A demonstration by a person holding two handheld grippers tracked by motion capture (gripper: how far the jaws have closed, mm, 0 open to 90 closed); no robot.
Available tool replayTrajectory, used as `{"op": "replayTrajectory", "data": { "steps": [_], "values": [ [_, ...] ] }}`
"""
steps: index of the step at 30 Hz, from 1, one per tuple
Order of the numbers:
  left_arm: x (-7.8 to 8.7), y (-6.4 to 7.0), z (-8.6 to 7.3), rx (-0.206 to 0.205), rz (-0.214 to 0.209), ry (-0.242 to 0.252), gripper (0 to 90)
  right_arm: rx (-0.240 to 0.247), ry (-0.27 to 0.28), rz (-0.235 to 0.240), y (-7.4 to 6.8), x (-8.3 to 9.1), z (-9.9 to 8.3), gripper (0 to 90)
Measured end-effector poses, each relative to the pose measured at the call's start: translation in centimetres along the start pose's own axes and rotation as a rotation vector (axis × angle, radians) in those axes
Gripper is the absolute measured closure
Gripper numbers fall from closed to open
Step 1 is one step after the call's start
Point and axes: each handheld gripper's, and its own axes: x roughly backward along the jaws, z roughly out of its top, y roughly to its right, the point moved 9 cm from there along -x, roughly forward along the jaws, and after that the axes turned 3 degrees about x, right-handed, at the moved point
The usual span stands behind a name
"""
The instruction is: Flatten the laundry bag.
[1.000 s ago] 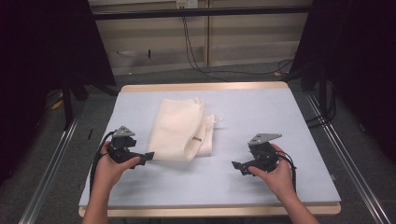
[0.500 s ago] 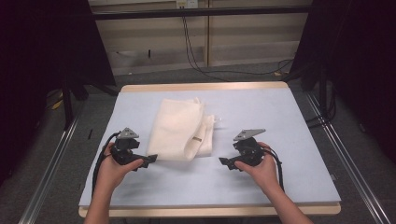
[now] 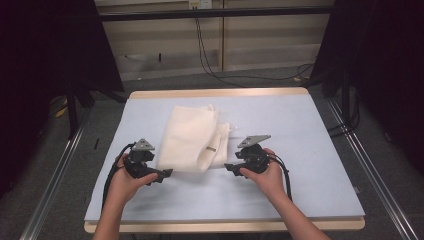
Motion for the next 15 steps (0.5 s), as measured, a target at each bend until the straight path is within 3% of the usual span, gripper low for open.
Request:
{"op": "replayTrajectory", "data": {
  "steps": [4, 8, 12, 15],
  "values": [
    [-0.2, 0.3, 0.0, -0.008, -0.006, -0.005, 7.3, -0.005, 0.005, 0.001, -0.1, -0.4, 0.2, 40.8],
    [-0.6, 0.8, 0.1, -0.024, -0.012, -0.003, 6.6, -0.003, 0.016, 0.006, -0.2, -0.9, 0.4, 53.1],
    [-1.0, 1.3, 0.1, -0.067, -0.014, -0.020, 5.3, -0.020, 0.017, 0.011, 0.0, -1.2, 0.5, 59.3],
    [-1.3, 1.6, 0.1, -0.074, -0.011, -0.021, 6.3, -0.031, 0.014, 0.020, 0.0, -1.5, 0.5, 64.7]
  ]
}}
